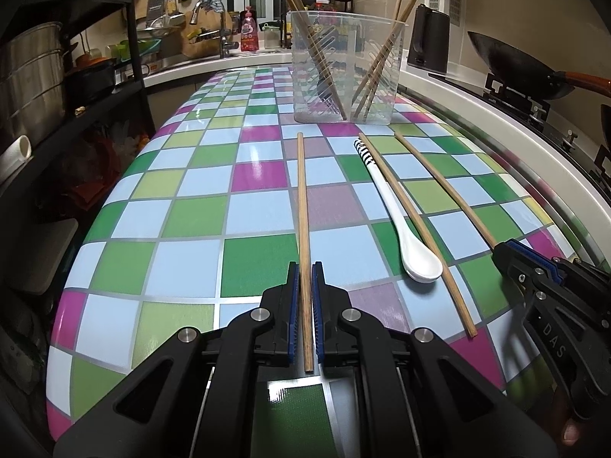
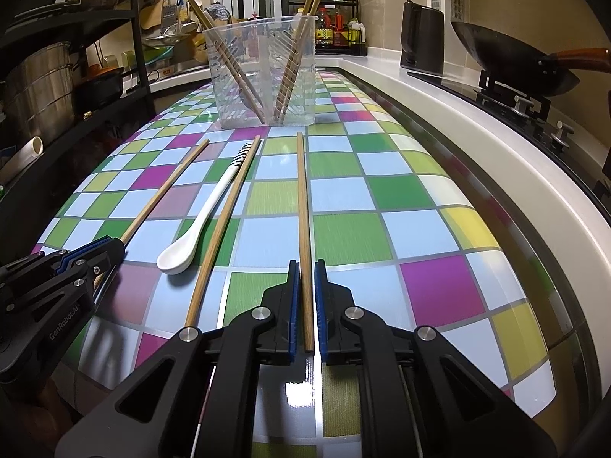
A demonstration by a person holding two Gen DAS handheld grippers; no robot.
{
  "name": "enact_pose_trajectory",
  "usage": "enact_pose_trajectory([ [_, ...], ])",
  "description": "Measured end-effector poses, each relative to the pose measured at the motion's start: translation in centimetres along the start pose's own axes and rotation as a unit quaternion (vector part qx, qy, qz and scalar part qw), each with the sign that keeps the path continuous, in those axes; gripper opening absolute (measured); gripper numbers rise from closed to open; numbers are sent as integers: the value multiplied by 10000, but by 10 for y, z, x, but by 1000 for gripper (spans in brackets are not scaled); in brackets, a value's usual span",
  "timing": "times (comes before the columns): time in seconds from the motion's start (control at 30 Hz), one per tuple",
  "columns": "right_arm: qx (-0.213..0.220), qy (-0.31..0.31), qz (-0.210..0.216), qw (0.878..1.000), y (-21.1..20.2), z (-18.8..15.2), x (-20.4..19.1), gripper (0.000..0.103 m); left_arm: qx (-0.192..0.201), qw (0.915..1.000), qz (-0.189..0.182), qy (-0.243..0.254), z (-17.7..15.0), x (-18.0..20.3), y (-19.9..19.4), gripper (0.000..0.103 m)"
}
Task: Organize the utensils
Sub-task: 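Close the right tool on a chopstick while the left grasps another, then lift both held chopsticks off the cloth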
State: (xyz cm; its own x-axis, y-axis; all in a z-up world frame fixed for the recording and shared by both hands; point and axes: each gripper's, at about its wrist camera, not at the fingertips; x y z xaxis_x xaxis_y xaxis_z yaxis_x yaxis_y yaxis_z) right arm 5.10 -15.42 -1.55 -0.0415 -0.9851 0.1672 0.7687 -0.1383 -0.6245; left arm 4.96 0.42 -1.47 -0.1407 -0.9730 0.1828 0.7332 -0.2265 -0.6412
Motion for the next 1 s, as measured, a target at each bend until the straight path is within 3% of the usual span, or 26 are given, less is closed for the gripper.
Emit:
enact_pose_trajectory([
  [0.77,218,-101,-50,9997,1,-3,-3,6,102,9995,154,272,0,7,3,7],
  [1.0,189,-119,-36,9997,0,-3,-4,6,116,9998,76,158,0,4,2,6],
])
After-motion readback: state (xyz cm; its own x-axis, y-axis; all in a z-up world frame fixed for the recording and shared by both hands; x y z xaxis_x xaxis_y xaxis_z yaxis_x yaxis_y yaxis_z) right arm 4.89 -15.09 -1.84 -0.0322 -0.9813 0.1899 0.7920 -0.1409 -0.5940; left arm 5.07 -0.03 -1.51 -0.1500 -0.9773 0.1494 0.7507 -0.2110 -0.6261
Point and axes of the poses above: each gripper's, at about its wrist camera, not at the fingertips, and y roughly the way its jaws point, x to its right, z to its top, and after that the axes turned 15 degrees about -z, right-handed
